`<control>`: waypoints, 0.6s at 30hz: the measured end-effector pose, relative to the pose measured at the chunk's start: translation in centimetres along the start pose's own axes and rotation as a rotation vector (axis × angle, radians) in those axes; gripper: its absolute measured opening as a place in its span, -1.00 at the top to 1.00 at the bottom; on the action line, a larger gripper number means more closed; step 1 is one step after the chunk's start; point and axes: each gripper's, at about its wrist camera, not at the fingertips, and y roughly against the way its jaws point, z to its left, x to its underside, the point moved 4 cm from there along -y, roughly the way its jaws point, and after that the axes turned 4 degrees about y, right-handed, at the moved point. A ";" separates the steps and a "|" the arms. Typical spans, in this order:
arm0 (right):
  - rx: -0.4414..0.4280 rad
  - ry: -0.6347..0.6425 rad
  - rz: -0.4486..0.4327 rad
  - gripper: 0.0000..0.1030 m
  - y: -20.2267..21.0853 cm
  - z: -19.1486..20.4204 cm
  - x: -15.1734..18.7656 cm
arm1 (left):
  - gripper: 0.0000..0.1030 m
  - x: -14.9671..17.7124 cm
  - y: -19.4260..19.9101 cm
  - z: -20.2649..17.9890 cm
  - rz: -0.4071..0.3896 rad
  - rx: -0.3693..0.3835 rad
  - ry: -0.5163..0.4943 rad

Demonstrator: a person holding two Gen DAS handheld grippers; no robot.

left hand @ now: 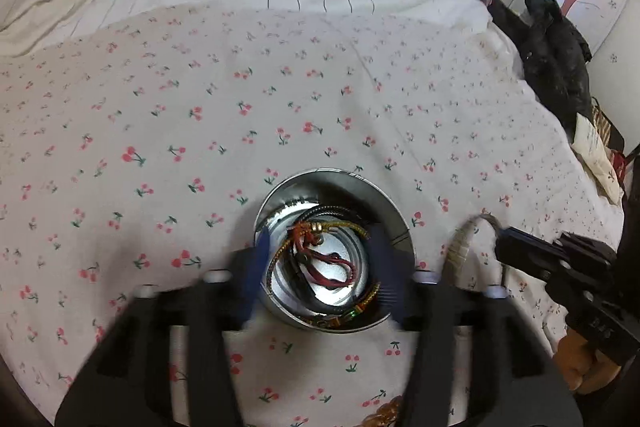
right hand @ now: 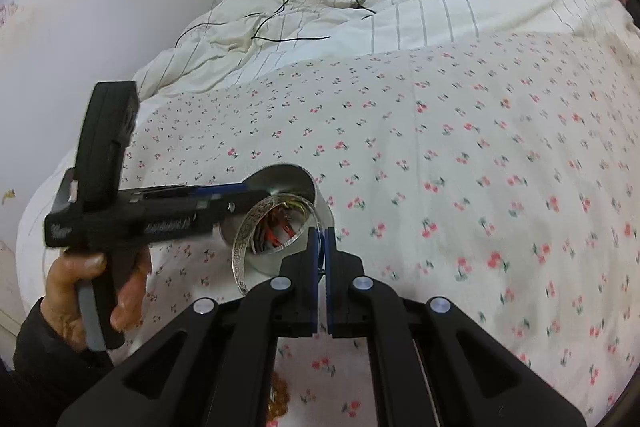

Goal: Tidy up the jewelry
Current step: 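Drop the red bracelet into the tin with the left tool while the right tool drops the silver bangle in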

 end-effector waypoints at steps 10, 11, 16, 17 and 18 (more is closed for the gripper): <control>0.030 0.049 0.033 0.93 -4.8 2.1 -2.9 | -0.51 0.6 7.6 3.4 -0.138 -0.064 0.089; 0.032 0.056 0.041 0.93 -5.3 2.4 -3.0 | -0.51 1.0 7.9 3.6 -0.138 -0.067 0.096; 0.085 0.135 0.114 0.87 -7.8 4.2 -1.9 | -0.59 3.4 8.2 5.0 -0.122 -0.079 0.139; 0.101 0.141 0.094 0.79 -7.3 4.1 -1.8 | -0.59 4.1 8.0 5.2 -0.109 -0.065 0.156; 0.099 0.140 0.063 0.69 -6.3 4.1 -1.7 | -0.59 4.7 7.9 5.2 -0.098 -0.052 0.161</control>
